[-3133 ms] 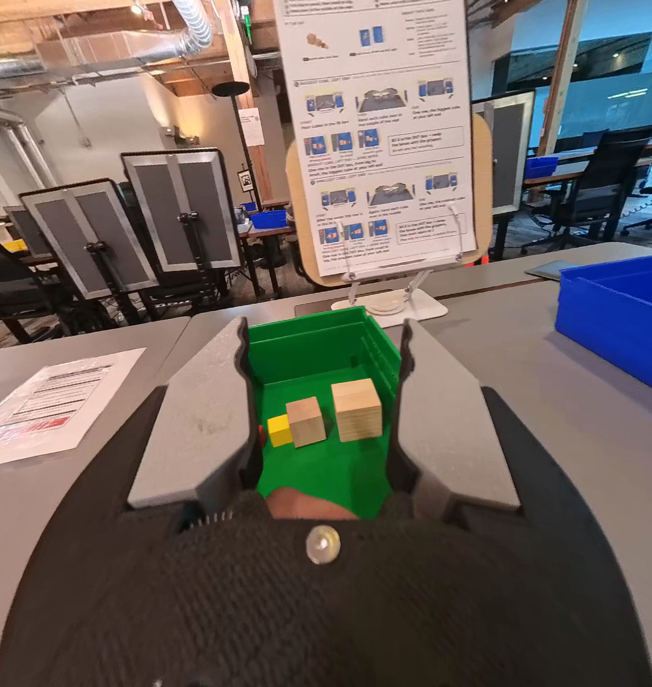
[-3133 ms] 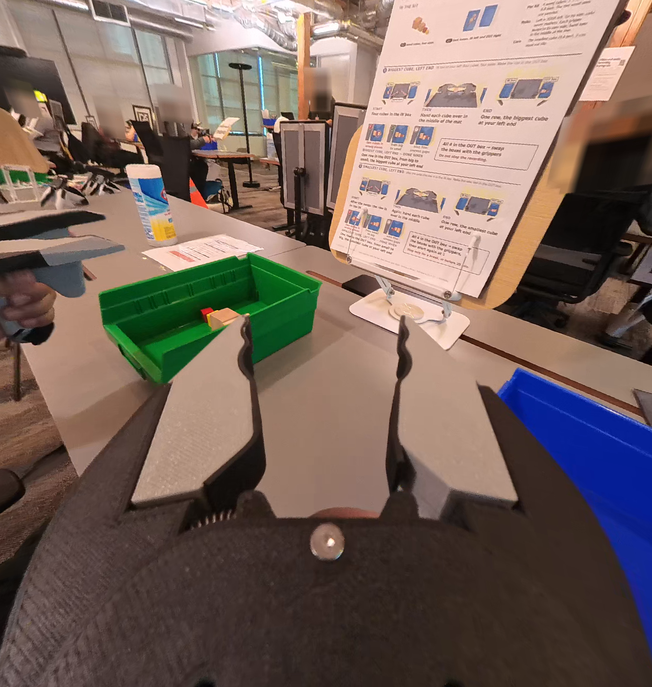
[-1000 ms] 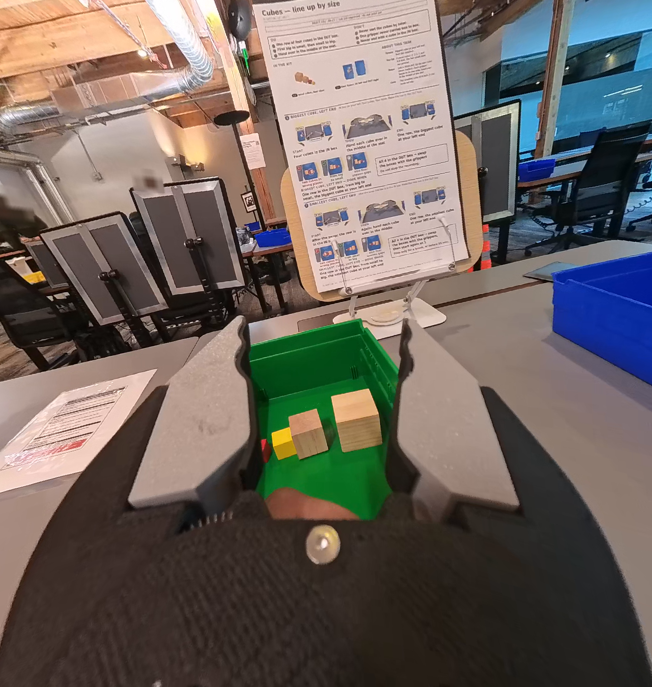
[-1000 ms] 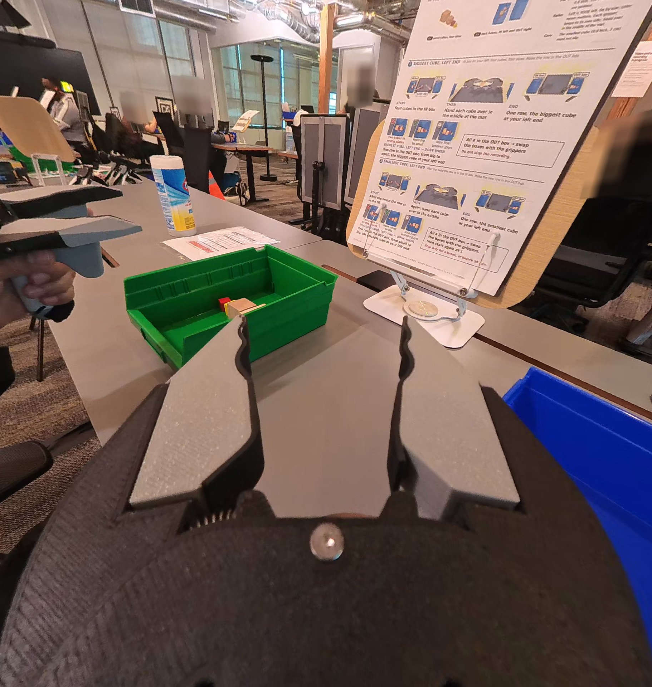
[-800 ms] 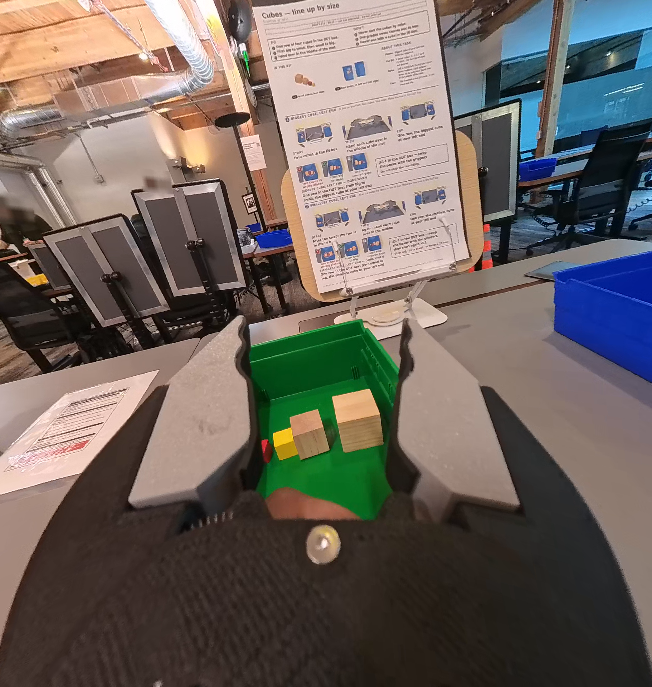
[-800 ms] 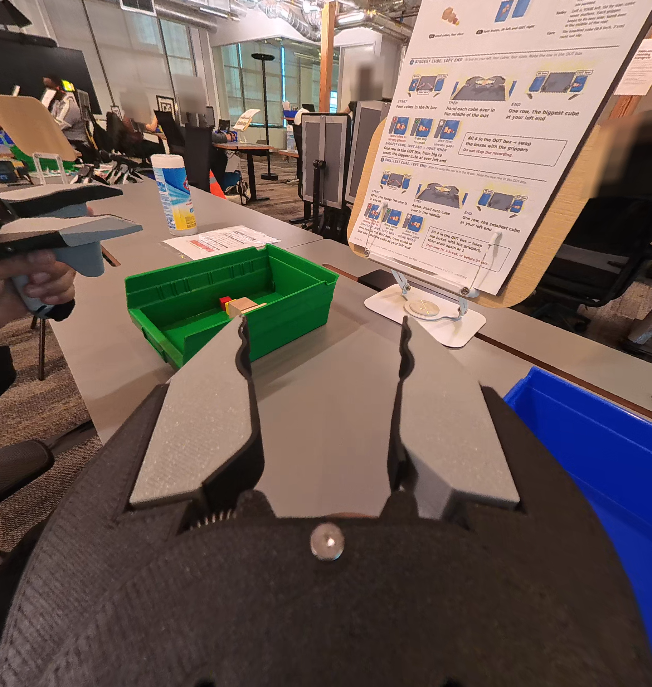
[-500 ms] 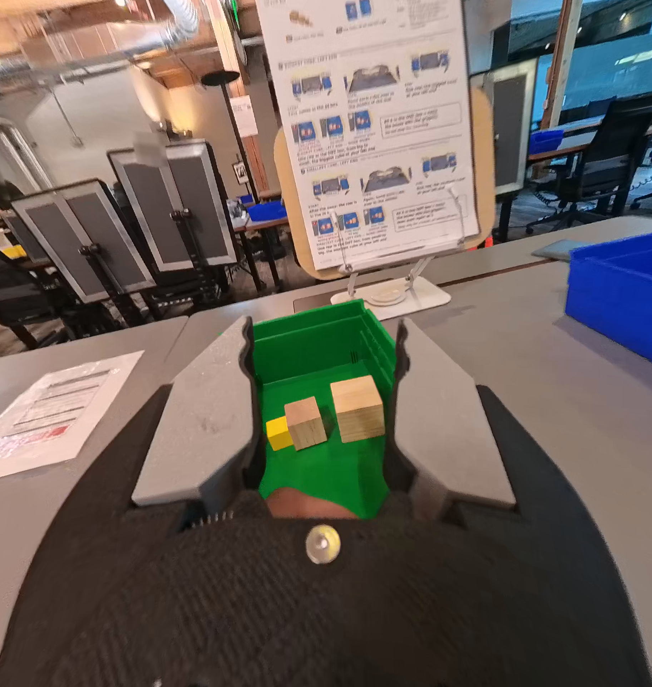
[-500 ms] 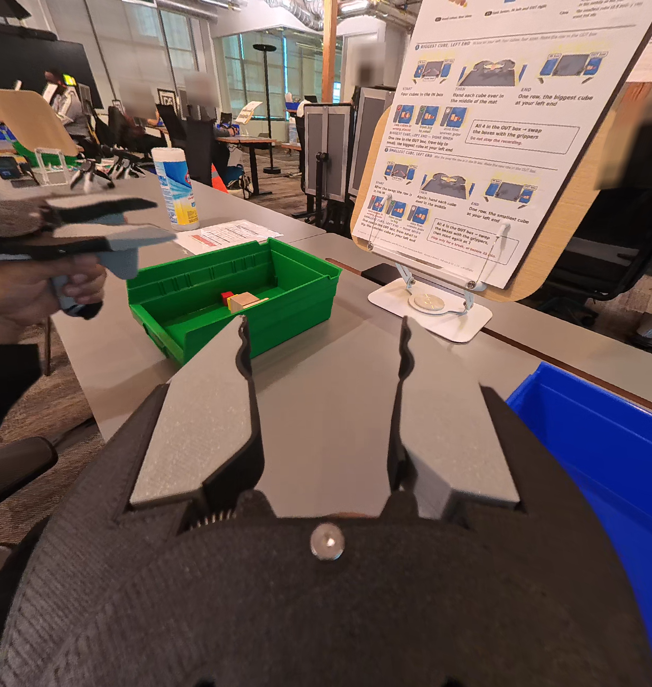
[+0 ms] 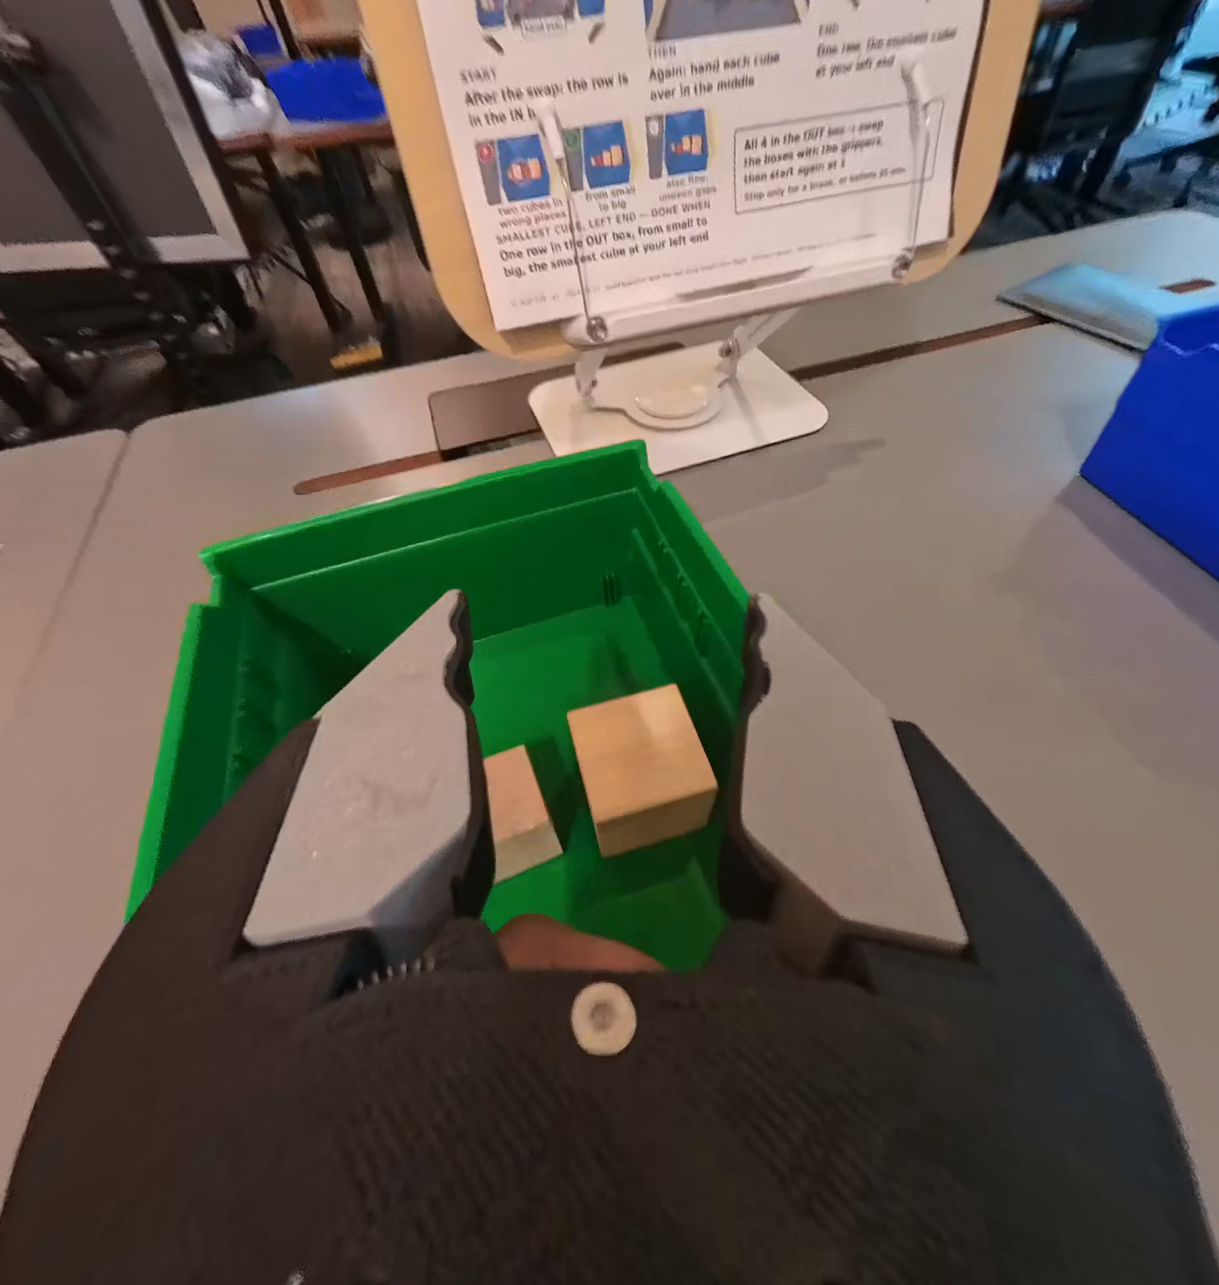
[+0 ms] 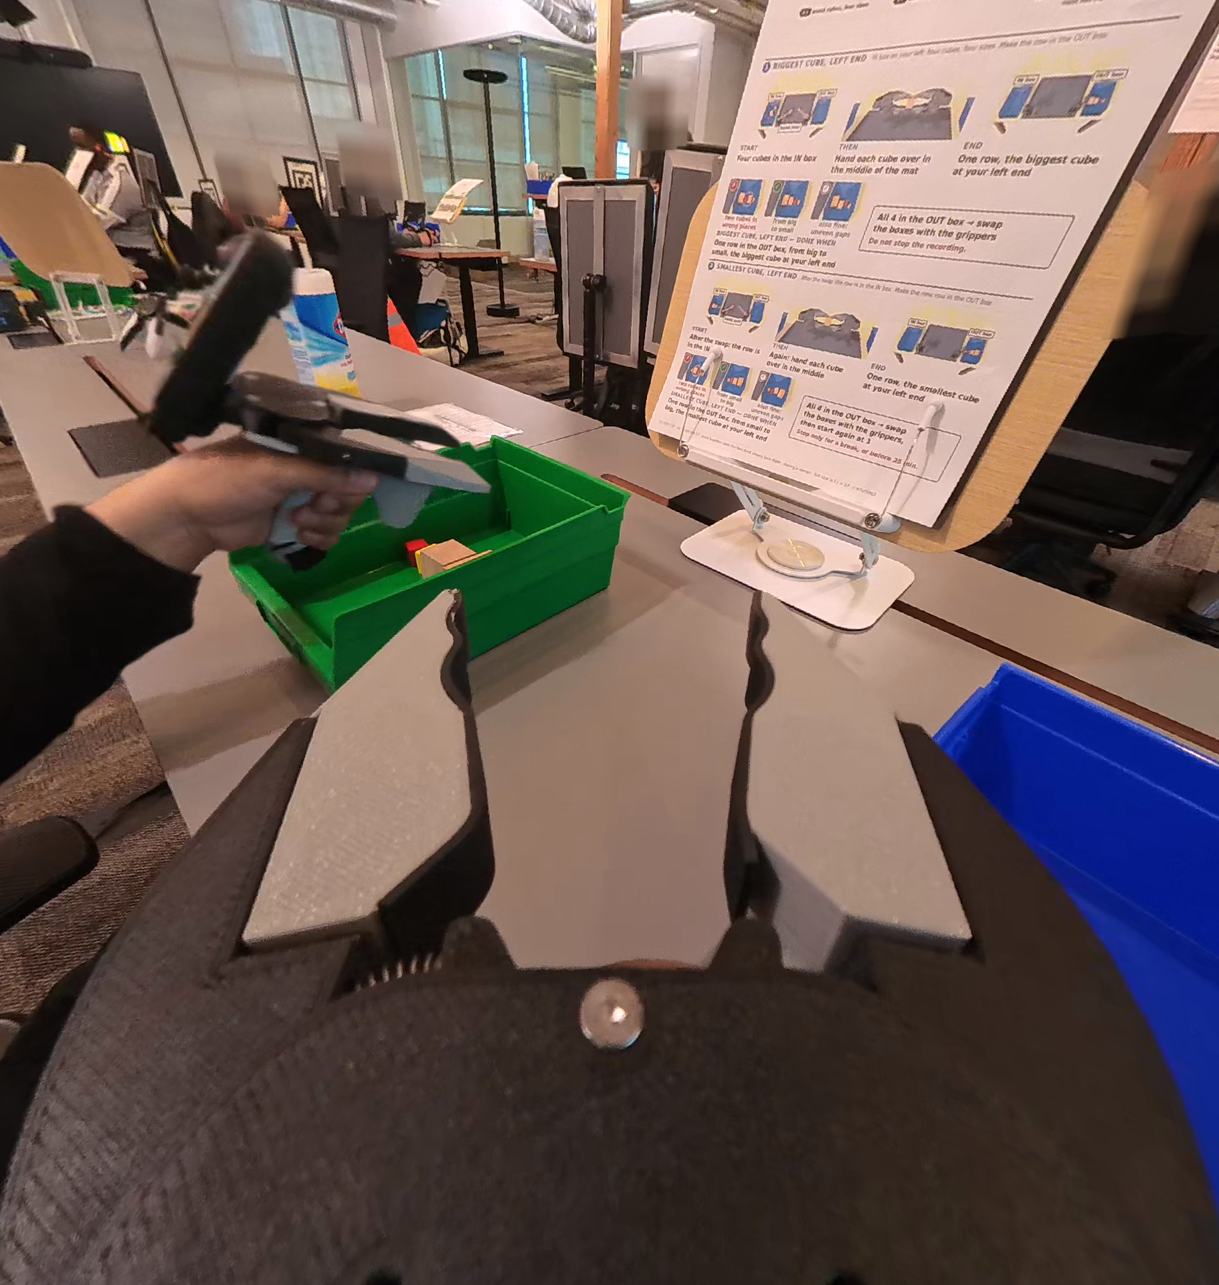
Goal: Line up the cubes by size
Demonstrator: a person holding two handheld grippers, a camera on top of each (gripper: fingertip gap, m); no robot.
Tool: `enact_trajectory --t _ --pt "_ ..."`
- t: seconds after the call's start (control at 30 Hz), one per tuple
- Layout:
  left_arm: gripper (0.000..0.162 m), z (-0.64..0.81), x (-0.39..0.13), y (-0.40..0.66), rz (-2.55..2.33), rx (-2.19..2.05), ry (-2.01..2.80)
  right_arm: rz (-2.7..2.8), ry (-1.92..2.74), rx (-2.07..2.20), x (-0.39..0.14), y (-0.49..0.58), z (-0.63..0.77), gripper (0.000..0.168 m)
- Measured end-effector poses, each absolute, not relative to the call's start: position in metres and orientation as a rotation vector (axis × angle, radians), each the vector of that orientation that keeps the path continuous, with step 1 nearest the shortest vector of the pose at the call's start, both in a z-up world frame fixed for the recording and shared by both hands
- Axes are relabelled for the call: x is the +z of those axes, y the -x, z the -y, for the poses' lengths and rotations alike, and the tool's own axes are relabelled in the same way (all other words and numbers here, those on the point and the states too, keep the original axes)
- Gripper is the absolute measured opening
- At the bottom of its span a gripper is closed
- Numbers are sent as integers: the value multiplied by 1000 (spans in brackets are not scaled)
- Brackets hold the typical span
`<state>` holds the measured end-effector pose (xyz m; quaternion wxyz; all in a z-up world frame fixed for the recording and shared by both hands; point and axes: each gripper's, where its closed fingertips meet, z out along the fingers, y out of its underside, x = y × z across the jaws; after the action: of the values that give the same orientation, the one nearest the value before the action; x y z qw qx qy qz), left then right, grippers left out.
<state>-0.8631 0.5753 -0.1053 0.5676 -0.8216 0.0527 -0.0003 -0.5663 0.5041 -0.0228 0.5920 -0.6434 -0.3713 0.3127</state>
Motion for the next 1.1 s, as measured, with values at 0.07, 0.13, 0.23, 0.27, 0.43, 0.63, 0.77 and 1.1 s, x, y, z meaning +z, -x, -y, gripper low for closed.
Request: enact_trajectory --t 0.07,0.13,0.23,0.27,0.43,0.63,0.77,1.1 --pt "75 -594 -114 863 -147 -3 2007 866 1488 724 -21 566 -502 79" --pt "75 -611 -130 864 -174 18 2099 869 1477 716 -18 565 -500 79" --pt "74 -628 -161 869 -206 85 2227 865 1466 709 -15 563 -499 79" --pt "74 -631 -171 870 -213 105 2261 864 1464 709 -15 562 -499 79" --pt "58 -626 -202 862 -268 53 2350 855 1461 711 -13 555 -501 78" --pt "57 -589 -209 853 -441 93 2352 830 1453 718 -8 549 -503 78" --pt "64 -562 -218 848 -567 93 2380 844 1455 708 -10 553 -500 78" --pt "60 -541 -199 880 -709 287 2322 881 1468 696 -18 563 -499 78"
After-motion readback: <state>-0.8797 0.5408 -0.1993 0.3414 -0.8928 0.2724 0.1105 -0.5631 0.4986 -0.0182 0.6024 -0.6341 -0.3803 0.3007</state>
